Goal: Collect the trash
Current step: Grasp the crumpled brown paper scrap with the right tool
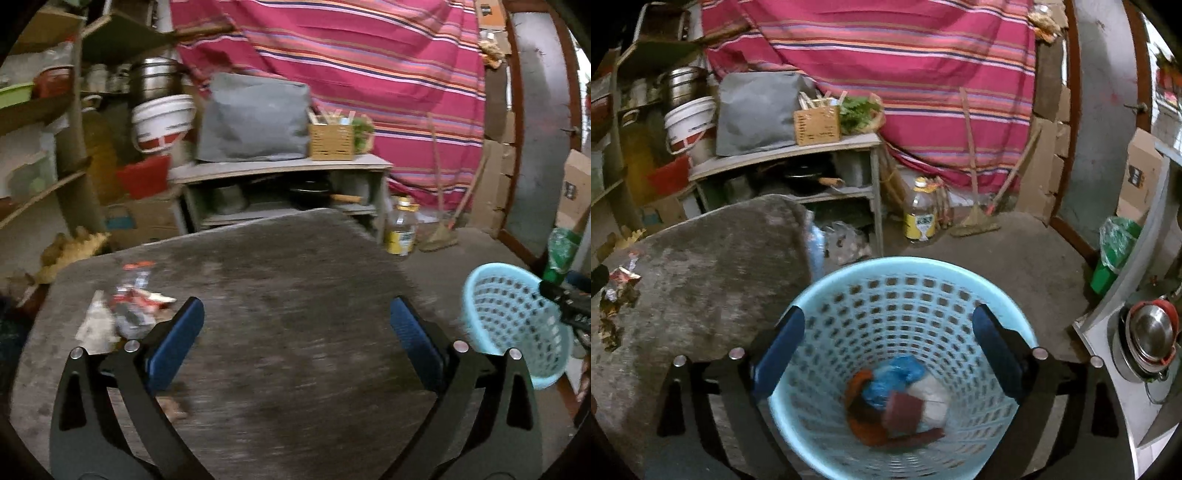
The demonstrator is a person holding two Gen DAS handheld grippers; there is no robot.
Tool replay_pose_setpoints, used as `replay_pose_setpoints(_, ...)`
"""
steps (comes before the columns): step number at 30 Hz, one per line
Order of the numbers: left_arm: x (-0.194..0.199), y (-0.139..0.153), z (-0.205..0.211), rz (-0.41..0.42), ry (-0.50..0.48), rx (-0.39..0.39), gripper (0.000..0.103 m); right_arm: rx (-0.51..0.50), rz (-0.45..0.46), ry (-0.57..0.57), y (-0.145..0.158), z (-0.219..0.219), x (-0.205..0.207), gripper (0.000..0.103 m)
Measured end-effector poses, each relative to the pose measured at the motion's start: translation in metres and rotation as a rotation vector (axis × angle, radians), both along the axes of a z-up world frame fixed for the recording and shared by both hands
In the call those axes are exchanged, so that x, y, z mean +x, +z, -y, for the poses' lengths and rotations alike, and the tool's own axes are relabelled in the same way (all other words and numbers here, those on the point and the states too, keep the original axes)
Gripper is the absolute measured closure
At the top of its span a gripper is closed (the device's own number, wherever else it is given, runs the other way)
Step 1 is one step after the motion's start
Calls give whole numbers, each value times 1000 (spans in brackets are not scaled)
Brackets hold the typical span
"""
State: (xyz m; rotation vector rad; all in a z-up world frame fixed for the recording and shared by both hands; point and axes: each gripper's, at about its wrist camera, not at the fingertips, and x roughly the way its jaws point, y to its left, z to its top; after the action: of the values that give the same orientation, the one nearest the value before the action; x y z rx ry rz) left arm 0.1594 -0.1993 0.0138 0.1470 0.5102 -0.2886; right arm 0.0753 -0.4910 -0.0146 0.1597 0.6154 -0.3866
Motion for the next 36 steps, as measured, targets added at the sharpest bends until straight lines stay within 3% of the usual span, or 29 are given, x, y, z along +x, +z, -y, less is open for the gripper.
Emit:
replay_pose_setpoints(2,1,1,-25,11,35,2,6,-1,15,20,3,-20,4,5)
replay_pose_setpoints(5,-1,3,-61,47,93,1,6,5,28,45,4,-45,8,5)
replay_pose_setpoints(10,4,0,-114,13,152,58,6,18,21,117,2,-96,20,5)
replay_pose_setpoints(16,12,-15,-180,-21,246,7,5,20,22,207,-1,-157,30,5)
replay_pose_setpoints(28,19,-41,-257,-62,287,-39,5,-139,-69,303,-17,-276,61,5)
replay_pose_setpoints(36,24,-41,-303,-57,356,-60,5,-73,-101,428,-31,-337,77,5)
